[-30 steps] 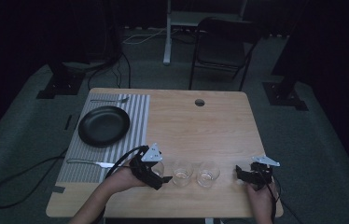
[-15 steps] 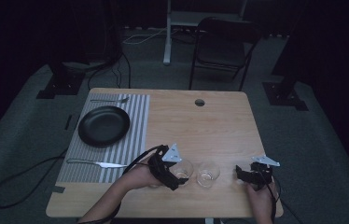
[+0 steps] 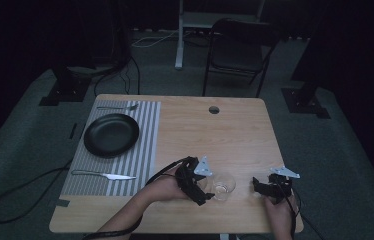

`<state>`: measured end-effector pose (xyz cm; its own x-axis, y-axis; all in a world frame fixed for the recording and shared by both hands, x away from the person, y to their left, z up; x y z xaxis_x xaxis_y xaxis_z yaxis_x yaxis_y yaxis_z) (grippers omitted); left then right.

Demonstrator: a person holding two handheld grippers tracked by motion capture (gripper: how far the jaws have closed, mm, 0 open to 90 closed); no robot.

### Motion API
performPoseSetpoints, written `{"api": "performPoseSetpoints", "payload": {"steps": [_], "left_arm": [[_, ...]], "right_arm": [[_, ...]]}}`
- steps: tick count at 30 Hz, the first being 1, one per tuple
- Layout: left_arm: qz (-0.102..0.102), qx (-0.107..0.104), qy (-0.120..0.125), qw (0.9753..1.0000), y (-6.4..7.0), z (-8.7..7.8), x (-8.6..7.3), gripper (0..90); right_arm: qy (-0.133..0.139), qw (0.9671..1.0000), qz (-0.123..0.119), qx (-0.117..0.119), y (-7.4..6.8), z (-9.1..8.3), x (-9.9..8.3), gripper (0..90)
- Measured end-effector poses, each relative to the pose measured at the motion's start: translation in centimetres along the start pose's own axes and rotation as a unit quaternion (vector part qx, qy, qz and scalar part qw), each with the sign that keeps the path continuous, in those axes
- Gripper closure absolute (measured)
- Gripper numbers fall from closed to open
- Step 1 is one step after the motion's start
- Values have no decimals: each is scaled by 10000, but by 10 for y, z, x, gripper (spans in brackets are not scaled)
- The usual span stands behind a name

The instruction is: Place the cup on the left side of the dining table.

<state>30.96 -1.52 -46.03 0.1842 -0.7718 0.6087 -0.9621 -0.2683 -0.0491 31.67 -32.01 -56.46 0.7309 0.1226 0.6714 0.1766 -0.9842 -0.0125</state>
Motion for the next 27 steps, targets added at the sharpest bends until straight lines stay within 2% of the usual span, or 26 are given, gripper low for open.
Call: {"api": "performPoseSetpoints", "payload": {"steps": [14,27], "left_arm": [[285,-192,-363,9987,10,27,28,48],[320,-52,-955,9949,7,56,41,48]], "right_arm": [[1,10000,-1,1,0,0,0,116],[-1,10000,5,1,0,0,0,117]]}}
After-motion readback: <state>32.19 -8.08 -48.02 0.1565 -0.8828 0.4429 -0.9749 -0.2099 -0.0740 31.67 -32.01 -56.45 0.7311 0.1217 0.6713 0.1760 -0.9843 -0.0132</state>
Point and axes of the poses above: each handheld gripper's, and its own axes: z roughly forward along the jaws, x roughly out of its top, y roughly to its right, the point moved 2 cm from there along z, roughly forward along the jaws, and after that the axes turned 4 degrees about -y, right-handed, at the moved point
